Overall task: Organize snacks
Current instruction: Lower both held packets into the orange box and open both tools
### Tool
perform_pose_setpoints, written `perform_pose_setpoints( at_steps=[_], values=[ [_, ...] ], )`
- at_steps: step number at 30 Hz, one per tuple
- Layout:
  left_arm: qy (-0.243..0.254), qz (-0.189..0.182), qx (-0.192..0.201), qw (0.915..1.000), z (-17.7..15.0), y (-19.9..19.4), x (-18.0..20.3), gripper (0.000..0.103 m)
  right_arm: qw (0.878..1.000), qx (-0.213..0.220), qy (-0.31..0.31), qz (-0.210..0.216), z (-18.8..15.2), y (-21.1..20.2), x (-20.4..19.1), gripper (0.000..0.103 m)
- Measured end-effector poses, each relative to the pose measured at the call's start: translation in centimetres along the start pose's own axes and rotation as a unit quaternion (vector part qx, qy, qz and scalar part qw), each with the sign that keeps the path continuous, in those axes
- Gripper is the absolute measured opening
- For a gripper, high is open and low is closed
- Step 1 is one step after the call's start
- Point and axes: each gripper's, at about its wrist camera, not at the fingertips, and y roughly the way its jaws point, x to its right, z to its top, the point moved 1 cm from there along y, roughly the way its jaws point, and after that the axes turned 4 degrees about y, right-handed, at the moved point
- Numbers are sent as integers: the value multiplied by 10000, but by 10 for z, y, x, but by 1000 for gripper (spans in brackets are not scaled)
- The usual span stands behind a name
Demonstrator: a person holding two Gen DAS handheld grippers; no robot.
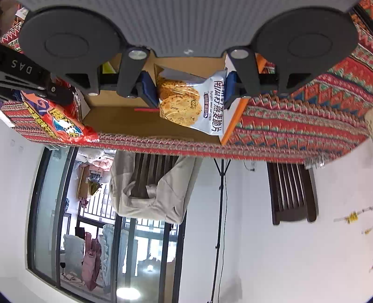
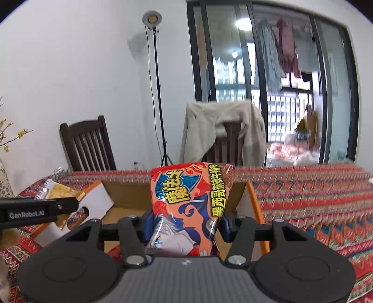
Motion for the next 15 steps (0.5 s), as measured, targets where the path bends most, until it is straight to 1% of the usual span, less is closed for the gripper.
perform_pose_setpoints(
  at_steps=[2,5,6,8,9,10,11,12,13,15],
  values=[
    [-23,20,-77,10000,-5,5,-3,58,9998,-159,75,11,-3,5,1,53],
    [-46,1,-186,9998,-11,8,-6,59,9997,-251,54,-34,-6,9,0,53],
    [-53,4,-189,9998,-11,8,-7,61,9996,-265,49,-41,-7,8,0,54],
    [-94,-27,-141,9999,-12,5,-8,69,9995,-289,78,-37,-8,8,1,55],
    [-136,-83,-105,9998,-12,4,-9,79,9995,-287,96,-46,-8,7,2,61],
    [-181,-101,-43,9998,-12,2,-10,89,9995,-282,111,-36,-8,6,2,80],
    [-197,-84,22,9998,-11,-1,-11,93,9995,-269,146,-28,-8,5,4,92],
    [-203,-56,95,9997,-11,-3,-11,101,9996,-242,173,-30,-7,4,5,103],
    [-224,-40,163,9996,-11,-5,-12,103,9997,-176,190,-29,-6,3,6,103],
    [-268,-79,194,9994,-10,-7,-12,103,9997,-111,226,-10,-5,-1,8,103]
  ],
)
